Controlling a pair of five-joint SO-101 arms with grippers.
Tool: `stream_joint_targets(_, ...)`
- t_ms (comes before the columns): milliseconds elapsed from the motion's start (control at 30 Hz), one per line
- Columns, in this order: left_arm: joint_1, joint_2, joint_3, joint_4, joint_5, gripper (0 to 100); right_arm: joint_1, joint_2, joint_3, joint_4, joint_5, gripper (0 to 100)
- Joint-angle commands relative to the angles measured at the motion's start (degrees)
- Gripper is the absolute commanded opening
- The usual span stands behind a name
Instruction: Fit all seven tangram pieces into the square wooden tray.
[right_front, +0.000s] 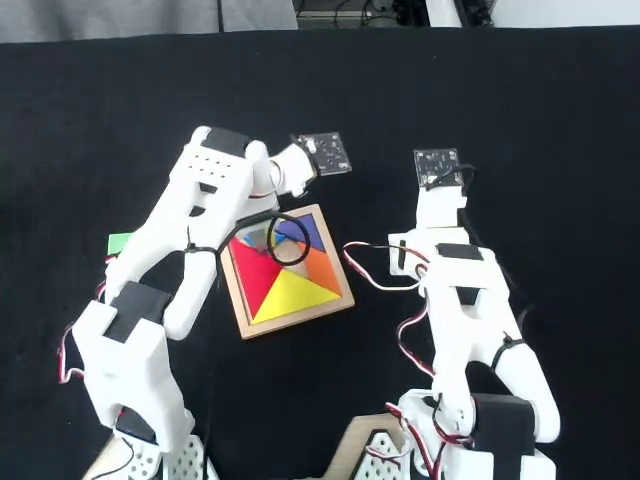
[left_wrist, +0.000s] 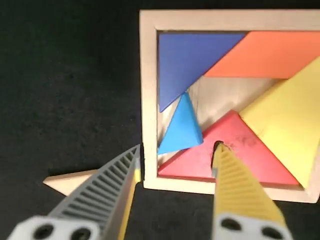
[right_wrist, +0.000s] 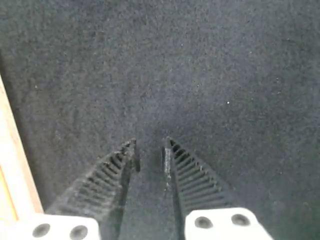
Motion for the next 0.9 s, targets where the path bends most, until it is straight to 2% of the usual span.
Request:
stream_joint_targets(0, 0.84, -0.79, -0.48, -4.31, 0.79, 23, -1.14, 0.22, -2.68, -0.88, 0.09, 8.6)
stream_joint_targets(200, 2.68, 3.87, 0.92, -9.14, 5.19, 23, -1.14, 0.22, -2.68, -0.88, 0.09, 8.6)
stream_joint_targets(567, 0.84, 9.41, -1.36, -12.92, 5.19, 23, -1.14, 0.22, -2.68, -0.88, 0.09, 8.6)
stream_joint_targets(867, -3.91, 9.93, -4.62, -3.34, 4.92, 23, -1.14, 0.22, -2.68, -0.88, 0.09, 8.6)
